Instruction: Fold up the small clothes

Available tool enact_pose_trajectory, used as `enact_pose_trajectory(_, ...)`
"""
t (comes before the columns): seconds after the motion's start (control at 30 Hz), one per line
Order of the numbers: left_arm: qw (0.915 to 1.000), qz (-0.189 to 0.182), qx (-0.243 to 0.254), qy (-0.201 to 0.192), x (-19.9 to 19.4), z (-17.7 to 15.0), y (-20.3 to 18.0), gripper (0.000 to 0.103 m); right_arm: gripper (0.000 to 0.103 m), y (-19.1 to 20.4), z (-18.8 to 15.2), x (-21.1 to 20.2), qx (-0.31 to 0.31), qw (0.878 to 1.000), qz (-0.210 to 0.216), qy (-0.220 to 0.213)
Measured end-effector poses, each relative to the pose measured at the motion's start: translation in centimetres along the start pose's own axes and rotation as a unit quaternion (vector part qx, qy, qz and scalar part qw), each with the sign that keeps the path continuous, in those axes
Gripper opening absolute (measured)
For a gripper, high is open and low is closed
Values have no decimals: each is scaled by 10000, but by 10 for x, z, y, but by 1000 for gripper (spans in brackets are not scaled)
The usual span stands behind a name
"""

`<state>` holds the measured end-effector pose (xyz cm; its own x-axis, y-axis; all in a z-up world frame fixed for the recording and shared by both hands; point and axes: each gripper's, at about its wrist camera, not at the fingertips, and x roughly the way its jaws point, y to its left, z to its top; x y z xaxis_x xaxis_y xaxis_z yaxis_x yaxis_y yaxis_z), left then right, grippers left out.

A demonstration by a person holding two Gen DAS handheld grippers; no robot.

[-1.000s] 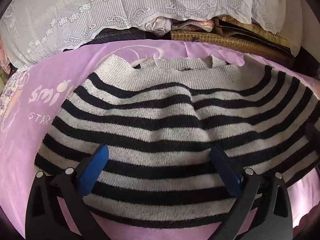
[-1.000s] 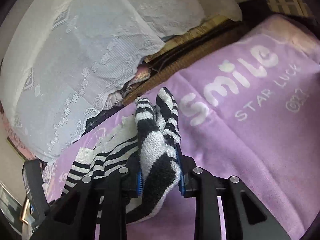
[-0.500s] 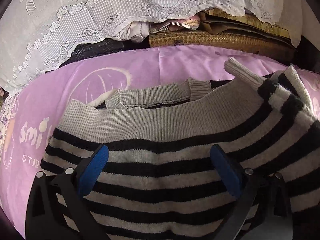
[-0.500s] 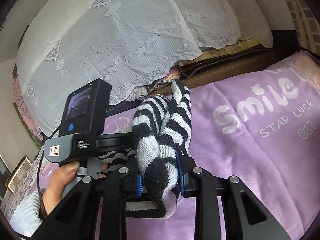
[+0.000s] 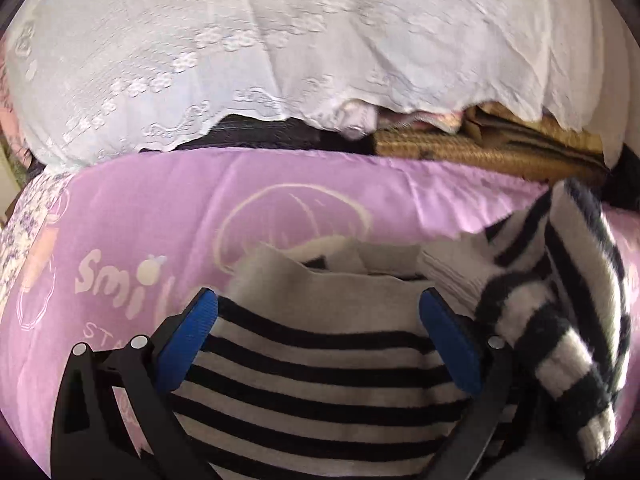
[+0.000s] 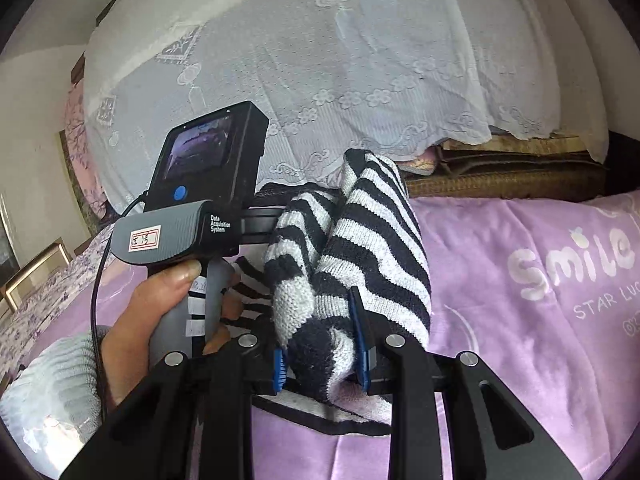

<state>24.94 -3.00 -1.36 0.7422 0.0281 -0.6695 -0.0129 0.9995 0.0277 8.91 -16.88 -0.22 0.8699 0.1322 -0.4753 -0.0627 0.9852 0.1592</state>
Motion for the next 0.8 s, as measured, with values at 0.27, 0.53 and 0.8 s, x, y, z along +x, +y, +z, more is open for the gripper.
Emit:
enact_pose_trajectory(0.27, 9968, 454, -443, -487, -14, 7, 60, 98, 27, 74, 15, 24, -707, 9969, 295, 168)
enact_pose_trajectory(0.53, 9873, 1378, -714, -330, 2, -11, 142, 98, 28, 125, -5, 81, -840, 9920, 587, 734)
enact_pose_trajectory(0.8, 9818, 1279, -1393, 187, 24, -50, 210, 99, 29, 141, -38, 111, -913, 9872, 508, 1207)
